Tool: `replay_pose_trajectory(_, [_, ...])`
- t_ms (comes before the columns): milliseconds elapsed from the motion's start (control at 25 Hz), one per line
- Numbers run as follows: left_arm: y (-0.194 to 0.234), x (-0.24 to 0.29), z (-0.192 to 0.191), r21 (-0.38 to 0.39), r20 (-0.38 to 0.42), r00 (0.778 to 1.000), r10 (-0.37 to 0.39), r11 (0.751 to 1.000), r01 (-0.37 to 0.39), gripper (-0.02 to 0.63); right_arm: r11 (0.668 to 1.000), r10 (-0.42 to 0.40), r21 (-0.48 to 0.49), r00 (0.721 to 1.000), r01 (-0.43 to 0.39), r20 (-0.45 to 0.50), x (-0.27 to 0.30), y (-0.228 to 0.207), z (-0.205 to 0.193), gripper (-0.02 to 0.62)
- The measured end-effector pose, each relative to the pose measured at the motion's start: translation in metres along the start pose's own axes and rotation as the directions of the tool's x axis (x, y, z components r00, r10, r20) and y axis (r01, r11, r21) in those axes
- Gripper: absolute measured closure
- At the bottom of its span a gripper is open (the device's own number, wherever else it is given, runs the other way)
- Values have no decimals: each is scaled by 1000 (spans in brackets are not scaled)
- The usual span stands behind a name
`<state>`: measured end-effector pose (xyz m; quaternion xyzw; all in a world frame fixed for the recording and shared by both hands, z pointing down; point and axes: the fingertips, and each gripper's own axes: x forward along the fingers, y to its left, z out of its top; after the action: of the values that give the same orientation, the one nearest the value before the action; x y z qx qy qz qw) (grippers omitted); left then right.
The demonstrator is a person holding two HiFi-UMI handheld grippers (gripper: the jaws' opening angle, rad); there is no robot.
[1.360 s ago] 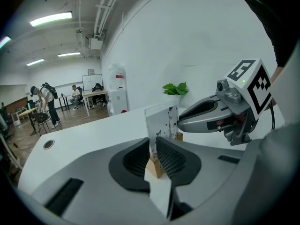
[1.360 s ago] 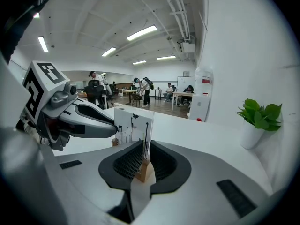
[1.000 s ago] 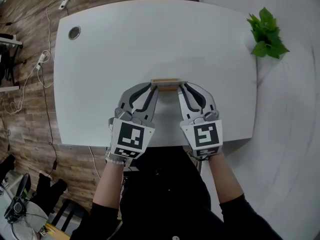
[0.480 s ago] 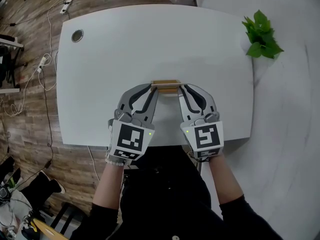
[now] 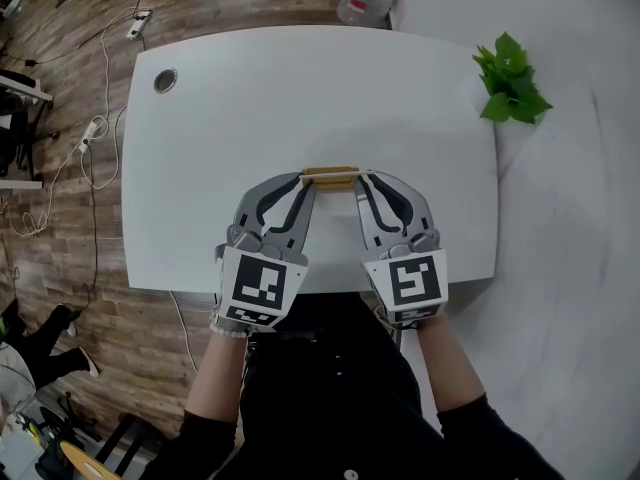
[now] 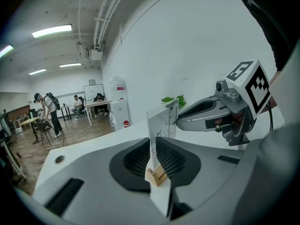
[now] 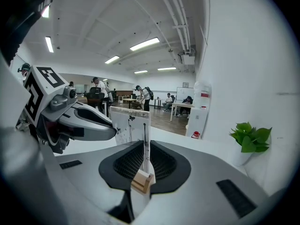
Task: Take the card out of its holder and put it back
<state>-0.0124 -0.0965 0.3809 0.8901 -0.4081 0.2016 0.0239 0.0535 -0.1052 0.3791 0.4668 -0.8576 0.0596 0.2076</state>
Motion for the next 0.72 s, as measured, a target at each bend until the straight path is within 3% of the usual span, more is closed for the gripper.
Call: replay_pose_trajectory(720, [4,-44,72,72,100,994,50,996,-58,555,998,-20,-64,994,27,112,-44,5,72,523])
